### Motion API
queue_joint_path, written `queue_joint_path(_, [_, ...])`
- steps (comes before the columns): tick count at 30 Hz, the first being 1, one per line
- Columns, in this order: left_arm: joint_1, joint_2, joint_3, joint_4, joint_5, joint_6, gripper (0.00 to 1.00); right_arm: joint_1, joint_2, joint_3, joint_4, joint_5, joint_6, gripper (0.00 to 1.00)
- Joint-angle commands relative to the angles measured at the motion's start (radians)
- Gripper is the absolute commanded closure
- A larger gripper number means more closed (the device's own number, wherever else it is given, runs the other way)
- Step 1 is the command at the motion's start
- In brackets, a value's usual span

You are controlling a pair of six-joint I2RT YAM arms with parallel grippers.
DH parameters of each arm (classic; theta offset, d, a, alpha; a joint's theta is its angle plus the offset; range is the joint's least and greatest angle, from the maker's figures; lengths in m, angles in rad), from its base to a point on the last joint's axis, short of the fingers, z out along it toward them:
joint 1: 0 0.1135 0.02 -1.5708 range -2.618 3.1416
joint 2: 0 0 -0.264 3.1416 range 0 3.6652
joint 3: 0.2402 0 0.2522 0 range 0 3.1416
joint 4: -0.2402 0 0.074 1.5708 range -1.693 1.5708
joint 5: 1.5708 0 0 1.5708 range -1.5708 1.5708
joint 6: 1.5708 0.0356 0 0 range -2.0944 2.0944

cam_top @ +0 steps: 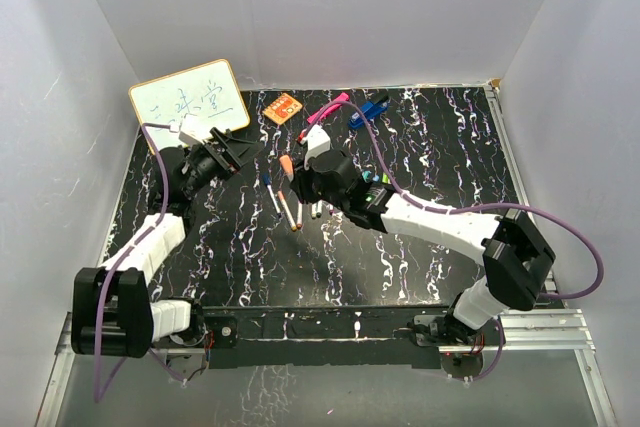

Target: Open the pen caps

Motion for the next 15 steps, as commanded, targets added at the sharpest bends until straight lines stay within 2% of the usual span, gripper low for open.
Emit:
queue_joint_path(1, [-0.03, 0.039, 0.029, 0.085, 0.073, -0.013, 0.11, -0.01, -0.042, 0.002, 0.065, -0.019, 0.003, 1.0])
queue_joint_path(10, [-0.157, 0.131, 0.092, -0.004, 0.002, 0.066, 0.14, -0.032, -0.031, 0.007, 0.054, -0.03, 0.006, 1.0])
queue_joint_path(15, [-0.192, 0.155, 0.112, -0.008, -0.03, 0.079, 0.16, -0.038, -0.03, 0.003, 0.051, -0.037, 0.01, 1.0])
